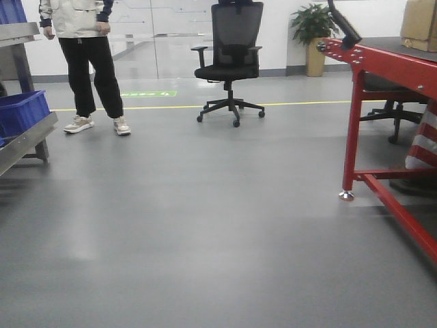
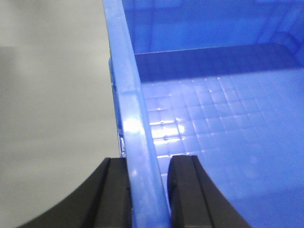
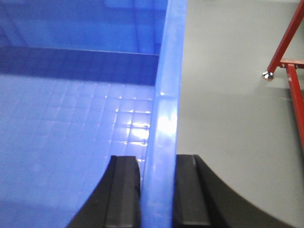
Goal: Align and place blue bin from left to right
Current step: 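Drive across the floor carrying the blue bin in both grippers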
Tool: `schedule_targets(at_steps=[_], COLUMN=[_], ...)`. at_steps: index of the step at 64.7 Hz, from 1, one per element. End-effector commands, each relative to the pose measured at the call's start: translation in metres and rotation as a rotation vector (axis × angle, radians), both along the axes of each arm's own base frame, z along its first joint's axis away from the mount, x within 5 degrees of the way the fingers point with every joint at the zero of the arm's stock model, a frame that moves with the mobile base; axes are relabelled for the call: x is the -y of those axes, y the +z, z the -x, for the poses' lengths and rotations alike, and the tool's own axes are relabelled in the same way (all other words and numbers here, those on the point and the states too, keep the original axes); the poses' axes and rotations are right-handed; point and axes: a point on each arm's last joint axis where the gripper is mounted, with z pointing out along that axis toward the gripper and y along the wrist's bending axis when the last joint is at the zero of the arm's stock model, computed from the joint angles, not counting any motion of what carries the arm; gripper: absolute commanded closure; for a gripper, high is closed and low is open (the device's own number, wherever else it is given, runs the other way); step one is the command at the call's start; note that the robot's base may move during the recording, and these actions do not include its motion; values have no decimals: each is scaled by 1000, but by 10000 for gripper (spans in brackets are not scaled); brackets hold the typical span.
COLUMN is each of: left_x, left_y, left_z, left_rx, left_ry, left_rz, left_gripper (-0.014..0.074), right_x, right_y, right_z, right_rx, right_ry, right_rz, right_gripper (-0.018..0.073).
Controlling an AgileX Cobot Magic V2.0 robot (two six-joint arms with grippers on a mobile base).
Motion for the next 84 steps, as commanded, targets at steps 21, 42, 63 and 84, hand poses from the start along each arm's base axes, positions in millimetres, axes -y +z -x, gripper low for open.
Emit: schedule_targets(at_steps=[21,42,63,84], left_x=[3,3,3,3], left_y=[21,22,22,22], left_z=[7,7,7,7], left_rx=[145,151,155,156], left_ry=[-30,-30,-30,-30], left_rz=[24,24,25,25], left_gripper=[613,613,613,613], right_x=[2,2,2,2], right_y=[26,26,26,26], right_z=[5,5,5,5], right_rx=[197,197,197,197], right_ry=[38,38,38,38], right_rz=[-11,-11,-11,-11], right_gripper=[629,629,629,629])
